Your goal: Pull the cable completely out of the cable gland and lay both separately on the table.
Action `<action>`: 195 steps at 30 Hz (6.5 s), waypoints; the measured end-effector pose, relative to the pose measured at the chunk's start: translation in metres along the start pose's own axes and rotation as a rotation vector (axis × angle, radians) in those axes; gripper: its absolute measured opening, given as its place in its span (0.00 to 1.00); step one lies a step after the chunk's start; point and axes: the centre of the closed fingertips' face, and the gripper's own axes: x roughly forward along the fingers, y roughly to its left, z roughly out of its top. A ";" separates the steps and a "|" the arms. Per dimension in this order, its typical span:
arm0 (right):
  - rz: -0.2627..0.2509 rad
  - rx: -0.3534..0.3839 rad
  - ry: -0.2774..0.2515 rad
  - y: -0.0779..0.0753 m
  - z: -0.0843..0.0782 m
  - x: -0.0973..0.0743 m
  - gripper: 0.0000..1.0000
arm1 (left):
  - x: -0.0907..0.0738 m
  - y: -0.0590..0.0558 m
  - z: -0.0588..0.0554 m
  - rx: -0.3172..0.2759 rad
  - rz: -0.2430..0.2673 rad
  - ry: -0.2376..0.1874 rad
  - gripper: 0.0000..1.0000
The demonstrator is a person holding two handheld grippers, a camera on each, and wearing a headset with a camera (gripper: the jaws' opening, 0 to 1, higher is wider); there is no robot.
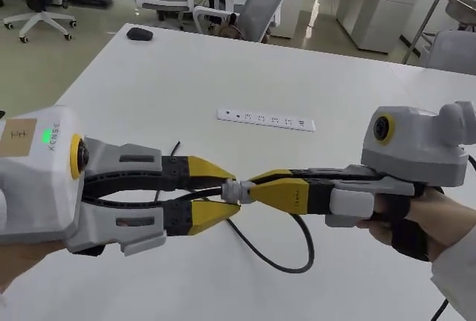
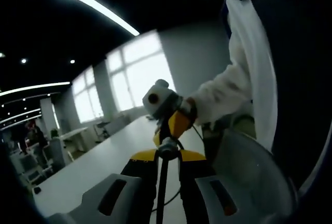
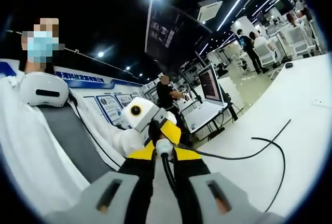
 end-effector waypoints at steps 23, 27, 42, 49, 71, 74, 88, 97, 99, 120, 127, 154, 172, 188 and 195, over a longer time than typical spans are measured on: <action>-0.039 -0.194 0.179 -0.010 -0.025 0.014 0.10 | -0.009 -0.006 -0.026 -0.272 -0.055 0.100 0.14; -0.017 -0.197 0.129 -0.005 -0.024 0.016 0.10 | -0.011 -0.006 -0.020 -0.381 -0.062 0.031 0.14; -0.076 -0.434 0.165 -0.015 -0.020 0.018 0.12 | -0.012 -0.001 -0.024 -0.472 -0.056 0.008 0.15; 0.006 0.012 -0.030 -0.007 0.006 0.010 0.46 | -0.013 0.004 -0.007 -0.198 -0.019 -0.010 0.15; -0.006 -0.084 0.048 -0.006 -0.006 0.015 0.11 | -0.012 0.009 -0.010 -0.194 -0.029 0.039 0.15; -0.017 -0.172 0.061 -0.008 -0.008 0.015 0.11 | -0.012 0.008 -0.013 -0.261 -0.040 0.045 0.15; -0.042 -0.618 0.152 -0.013 -0.023 0.015 0.11 | -0.012 0.003 -0.030 -0.608 -0.088 0.029 0.15; -0.061 -0.600 0.162 -0.016 -0.022 0.012 0.15 | -0.013 0.004 -0.031 -0.552 -0.052 0.020 0.16; -0.078 -0.599 0.152 -0.018 -0.020 0.009 0.13 | -0.015 0.006 -0.029 -0.542 -0.044 0.011 0.16; -0.104 -0.644 0.103 -0.011 -0.015 0.007 0.02 | 0.006 -0.002 -0.023 -0.443 -0.036 -0.090 0.19; -0.114 -0.638 0.137 -0.010 -0.024 0.004 0.02 | 0.006 -0.010 -0.022 -0.454 -0.049 -0.090 0.17; -0.386 -0.636 0.562 -0.089 -0.119 -0.060 0.02 | -0.004 -0.014 -0.066 -0.512 0.034 -0.051 0.17; -0.271 -0.603 0.365 -0.035 -0.074 -0.017 0.20 | 0.004 -0.027 -0.077 -0.456 0.040 0.006 0.17; -0.214 -0.635 0.317 -0.037 -0.079 0.001 0.04 | 0.002 -0.026 -0.076 -0.368 0.075 0.029 0.17; -0.252 -0.693 0.271 -0.044 -0.072 -0.009 0.03 | 0.001 -0.019 -0.077 -0.345 0.107 0.042 0.17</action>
